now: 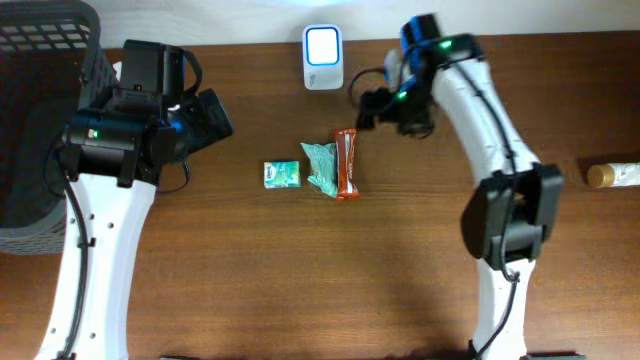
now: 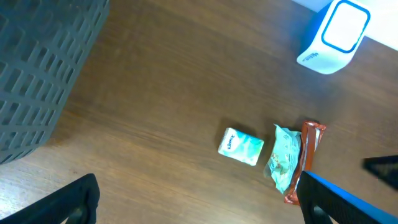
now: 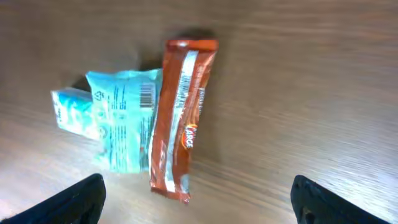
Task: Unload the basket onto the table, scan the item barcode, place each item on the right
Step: 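Carry the Pantene tube right and set it at the table's right edge, then grasp the red snack bar with the right gripper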
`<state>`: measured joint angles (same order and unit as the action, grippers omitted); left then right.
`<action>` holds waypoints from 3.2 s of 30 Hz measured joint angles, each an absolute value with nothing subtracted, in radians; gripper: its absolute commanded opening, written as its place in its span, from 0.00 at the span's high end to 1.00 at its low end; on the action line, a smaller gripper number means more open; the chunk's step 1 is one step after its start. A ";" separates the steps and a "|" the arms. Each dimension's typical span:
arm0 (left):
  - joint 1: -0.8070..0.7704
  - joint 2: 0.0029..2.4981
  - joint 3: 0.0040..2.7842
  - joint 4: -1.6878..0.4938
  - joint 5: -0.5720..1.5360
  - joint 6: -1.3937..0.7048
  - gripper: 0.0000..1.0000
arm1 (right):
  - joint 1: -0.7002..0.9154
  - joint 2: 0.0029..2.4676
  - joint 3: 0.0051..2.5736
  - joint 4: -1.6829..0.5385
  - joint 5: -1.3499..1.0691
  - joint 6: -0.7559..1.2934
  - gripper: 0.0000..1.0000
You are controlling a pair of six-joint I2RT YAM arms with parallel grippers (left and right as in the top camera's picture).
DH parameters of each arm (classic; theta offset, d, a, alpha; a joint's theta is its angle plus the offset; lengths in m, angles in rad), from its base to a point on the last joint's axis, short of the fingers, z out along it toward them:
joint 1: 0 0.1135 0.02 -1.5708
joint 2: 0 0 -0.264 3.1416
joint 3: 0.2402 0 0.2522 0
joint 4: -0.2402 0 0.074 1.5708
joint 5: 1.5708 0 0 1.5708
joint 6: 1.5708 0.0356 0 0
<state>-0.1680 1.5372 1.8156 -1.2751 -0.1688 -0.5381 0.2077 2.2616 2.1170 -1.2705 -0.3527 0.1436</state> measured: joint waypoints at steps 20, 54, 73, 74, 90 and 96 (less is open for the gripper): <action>-0.168 1.537 1.816 -1.275 -0.169 -0.538 0.01 | 0.185 2.262 1.549 -0.667 -0.791 0.329 0.96; -0.168 1.537 1.816 -1.275 -0.169 -0.538 0.01 | 0.376 2.304 1.848 -1.183 0.532 0.469 0.46; -0.168 1.537 1.816 -1.276 -0.168 -0.538 0.01 | -0.049 2.328 2.042 -1.301 -0.465 -0.106 0.01; -0.168 1.537 1.816 -1.275 -0.169 -0.538 0.01 | -0.049 2.329 1.996 -1.262 -0.490 -0.111 0.07; -0.168 1.537 1.816 -1.275 -0.169 -0.538 0.01 | 0.044 2.330 2.017 -1.235 -0.309 0.055 0.96; -0.168 1.537 1.816 -1.275 -0.168 -0.538 0.01 | 0.296 2.329 2.065 -1.340 0.439 0.397 0.96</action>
